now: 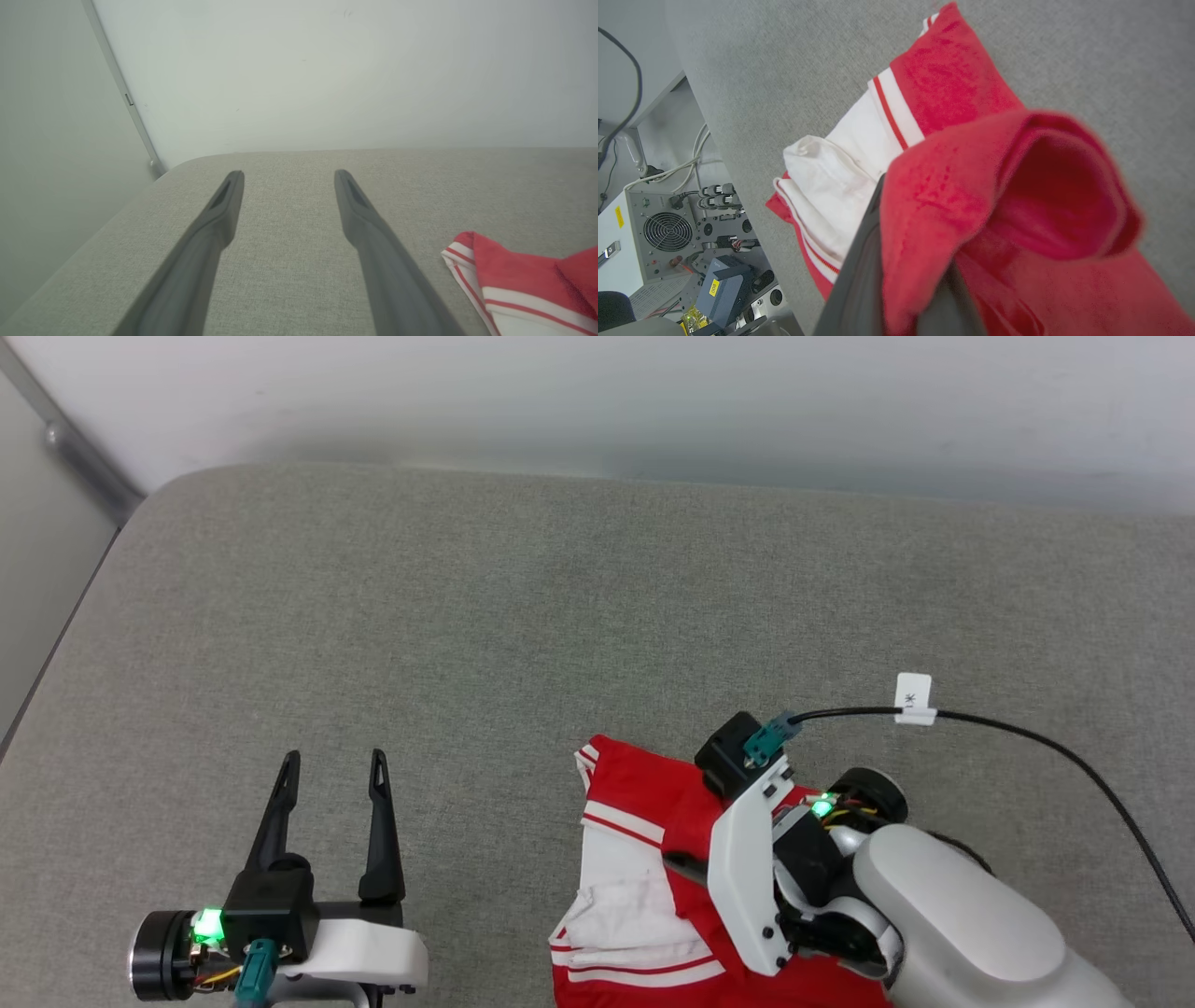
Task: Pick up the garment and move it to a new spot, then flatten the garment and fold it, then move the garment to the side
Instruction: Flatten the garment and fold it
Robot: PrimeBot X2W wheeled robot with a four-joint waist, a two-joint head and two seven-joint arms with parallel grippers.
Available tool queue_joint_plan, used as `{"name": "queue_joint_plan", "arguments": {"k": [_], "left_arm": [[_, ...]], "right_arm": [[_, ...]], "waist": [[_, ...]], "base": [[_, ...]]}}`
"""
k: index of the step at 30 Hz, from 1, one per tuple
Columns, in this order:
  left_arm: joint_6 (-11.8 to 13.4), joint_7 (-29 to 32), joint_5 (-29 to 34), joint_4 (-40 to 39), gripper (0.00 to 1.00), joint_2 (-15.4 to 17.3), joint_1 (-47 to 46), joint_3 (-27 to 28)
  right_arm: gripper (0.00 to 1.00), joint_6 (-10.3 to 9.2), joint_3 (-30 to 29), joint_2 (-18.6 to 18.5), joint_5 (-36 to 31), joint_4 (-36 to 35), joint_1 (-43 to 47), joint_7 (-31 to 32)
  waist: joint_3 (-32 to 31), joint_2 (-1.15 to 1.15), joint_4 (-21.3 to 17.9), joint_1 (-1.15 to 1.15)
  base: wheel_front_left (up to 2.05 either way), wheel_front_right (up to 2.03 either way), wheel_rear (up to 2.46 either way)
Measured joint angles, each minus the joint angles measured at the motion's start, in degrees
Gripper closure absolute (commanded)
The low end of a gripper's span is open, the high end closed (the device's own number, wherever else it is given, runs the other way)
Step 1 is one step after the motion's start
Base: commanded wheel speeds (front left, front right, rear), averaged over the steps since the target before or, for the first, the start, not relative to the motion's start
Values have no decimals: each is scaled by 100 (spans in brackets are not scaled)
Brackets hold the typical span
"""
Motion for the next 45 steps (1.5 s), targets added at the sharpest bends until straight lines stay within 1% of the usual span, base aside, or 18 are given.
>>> {"name": "queue_joint_plan", "arguments": {"k": [3,7,8,9,12,14,16,18,20,22,24,27,30,34,39,43,45], "left_arm": [[-37,1,27,34,0,-21,-43,8],[-40,1,29,42,0,-40,-75,65],[-41,1,29,42,0,-44,-73,79],[-43,1,29,46,0,-51,-66,87],[-68,0,30,80,0,-62,-4,113],[-90,1,32,97,0,-67,35,131],[-111,0,37,91,0,-69,50,149],[-125,0,40,90,0,-74,141,174],[-141,0,42,93,0,-74,235,211],[-145,0,46,93,0,-76,294,236],[-155,0,53,85,0,-77,360,255],[-157,-3,78,60,0,-91,506,270],[-160,-7,78,44,0,-93,556,299],[-166,-7,79,30,0,-99,624,331],[-186,-7,77,16,0,-109,698,378],[-192,-7,74,-9,0,-121,741,382],[-193,-7,69,-22,0,-129,759,386]], "right_arm": [[100,1,331,143,-15,525,-96,-141],[100,1,592,197,44,870,-181,-434],[56,1,646,188,36,921,-219,-545],[0,1,727,157,16,936,-267,-666],[0,1,883,11,25,816,-345,-1048],[0,1,912,-188,-36,639,-364,-1367],[0,1,817,-397,-71,424,-360,-1703],[0,1,534,-587,-181,204,-345,-2111],[0,1,88,-754,-378,75,-272,-2554],[0,1,-415,-859,-698,10,-92,-3016],[0,1,-990,-862,-950,4,146,-3429],[0,1,-1906,-742,-1455,8,571,-4050],[0,1,-2707,-502,-2012,-53,1016,-4523],[0,1,-3663,-94,-2591,-288,1600,-4862],[0,1,-4508,461,-3126,-780,2297,-5000],[0,1,-4887,860,-3314,-1201,2816,-5016],[0,1,-4990,989,-3383,-1344,3070,-5019]], "waist": [[49,0,49,0],[82,0,65,0],[76,0,56,0],[61,0,46,0],[-35,0,13,0],[-132,0,-13,0],[-239,0,-48,0],[-352,0,-94,0],[-460,0,-154,0],[-559,0,-224,-1],[-646,0,-299,-1],[-777,0,-407,-1],[-863,0,-505,-1],[-937,0,-593,-1],[-985,0,-656,-1],[-1012,0,-680,-1],[-1021,0,-676,-1]], "base": [[0,0,0],[0,0,0],[0,0,0],[0,0,0],[0,0,0],[0,0,0],[0,0,0],[0,0,0],[0,0,0],[0,0,0],[0,0,0],[0,0,0],[0,0,0],[0,0,0],[0,0,0],[0,0,0],[0,0,0]]}}
